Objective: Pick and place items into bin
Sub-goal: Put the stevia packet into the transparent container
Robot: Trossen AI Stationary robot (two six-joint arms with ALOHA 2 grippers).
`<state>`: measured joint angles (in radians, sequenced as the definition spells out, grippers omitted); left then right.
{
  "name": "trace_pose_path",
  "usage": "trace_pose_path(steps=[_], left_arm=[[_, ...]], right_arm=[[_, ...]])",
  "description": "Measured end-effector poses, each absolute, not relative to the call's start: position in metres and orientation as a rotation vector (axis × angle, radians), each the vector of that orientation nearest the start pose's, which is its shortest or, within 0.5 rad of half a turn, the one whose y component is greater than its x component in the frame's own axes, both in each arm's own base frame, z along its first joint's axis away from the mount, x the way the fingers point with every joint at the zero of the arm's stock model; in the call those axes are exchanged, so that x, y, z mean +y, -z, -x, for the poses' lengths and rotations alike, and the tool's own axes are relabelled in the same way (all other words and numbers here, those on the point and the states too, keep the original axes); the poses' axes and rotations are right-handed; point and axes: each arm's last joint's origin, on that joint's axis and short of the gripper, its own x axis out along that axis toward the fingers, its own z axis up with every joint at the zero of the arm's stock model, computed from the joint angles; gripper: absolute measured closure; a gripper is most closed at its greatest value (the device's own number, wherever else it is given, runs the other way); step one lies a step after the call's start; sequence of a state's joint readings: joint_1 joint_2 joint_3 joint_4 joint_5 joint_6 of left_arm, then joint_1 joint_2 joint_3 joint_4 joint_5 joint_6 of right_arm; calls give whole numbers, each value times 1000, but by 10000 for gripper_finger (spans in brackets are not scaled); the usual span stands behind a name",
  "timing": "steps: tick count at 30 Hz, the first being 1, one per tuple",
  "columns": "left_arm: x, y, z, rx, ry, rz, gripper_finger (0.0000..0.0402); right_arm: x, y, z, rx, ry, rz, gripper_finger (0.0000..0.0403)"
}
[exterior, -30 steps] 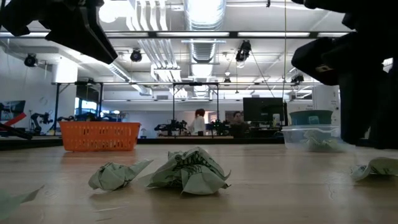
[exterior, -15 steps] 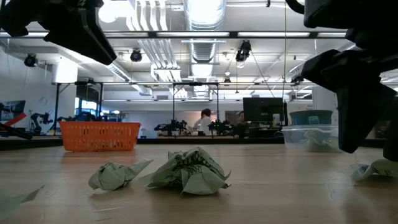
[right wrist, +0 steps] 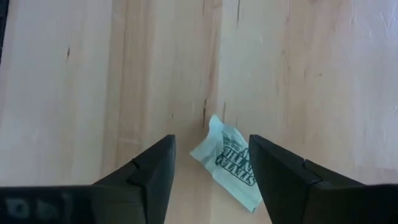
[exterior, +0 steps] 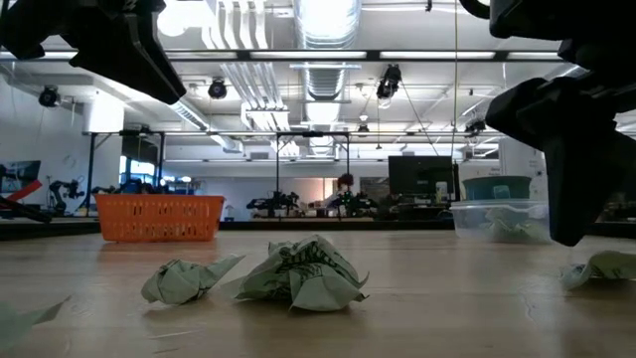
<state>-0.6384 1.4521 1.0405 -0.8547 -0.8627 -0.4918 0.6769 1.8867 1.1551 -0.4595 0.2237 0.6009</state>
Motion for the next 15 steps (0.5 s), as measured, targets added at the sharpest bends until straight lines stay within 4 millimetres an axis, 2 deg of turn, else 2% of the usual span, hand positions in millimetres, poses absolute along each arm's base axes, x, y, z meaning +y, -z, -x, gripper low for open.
trace_pose_path(steps=[15], left_arm=[[-139,-240,-225,829,-403,-408,301]], right_arm=[[215,-133,-278,1148,-37,-27,209]])
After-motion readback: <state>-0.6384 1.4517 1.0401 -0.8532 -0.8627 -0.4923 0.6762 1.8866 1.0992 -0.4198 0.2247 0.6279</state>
